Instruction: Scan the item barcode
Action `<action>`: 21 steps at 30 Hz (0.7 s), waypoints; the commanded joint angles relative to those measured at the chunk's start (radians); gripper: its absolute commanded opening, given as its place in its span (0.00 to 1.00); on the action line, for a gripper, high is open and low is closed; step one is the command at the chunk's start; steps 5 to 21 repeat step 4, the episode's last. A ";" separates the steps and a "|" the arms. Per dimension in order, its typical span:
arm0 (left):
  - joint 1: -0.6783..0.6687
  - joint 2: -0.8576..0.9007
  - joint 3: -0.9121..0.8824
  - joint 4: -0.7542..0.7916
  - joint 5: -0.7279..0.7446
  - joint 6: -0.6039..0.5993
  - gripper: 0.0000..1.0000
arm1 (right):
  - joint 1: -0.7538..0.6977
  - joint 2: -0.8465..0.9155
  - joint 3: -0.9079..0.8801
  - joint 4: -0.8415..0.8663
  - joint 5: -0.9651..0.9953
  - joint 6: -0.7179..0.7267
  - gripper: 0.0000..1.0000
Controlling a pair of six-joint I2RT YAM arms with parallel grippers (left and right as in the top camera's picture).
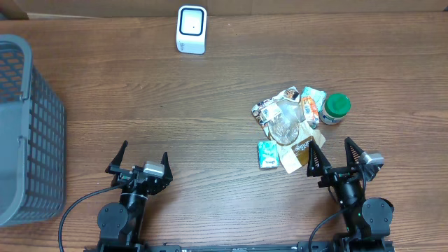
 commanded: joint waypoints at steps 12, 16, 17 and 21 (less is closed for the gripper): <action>0.006 -0.011 -0.005 -0.001 -0.006 -0.015 1.00 | -0.001 -0.010 -0.010 0.004 -0.005 0.000 1.00; 0.006 -0.011 -0.005 -0.001 -0.006 -0.015 1.00 | -0.001 -0.010 -0.010 0.004 -0.005 0.000 1.00; 0.006 -0.011 -0.005 -0.001 -0.006 -0.015 1.00 | -0.001 -0.010 -0.010 0.004 -0.005 0.000 1.00; 0.006 -0.011 -0.005 -0.001 -0.006 -0.015 1.00 | -0.001 -0.010 -0.010 0.004 -0.005 0.000 1.00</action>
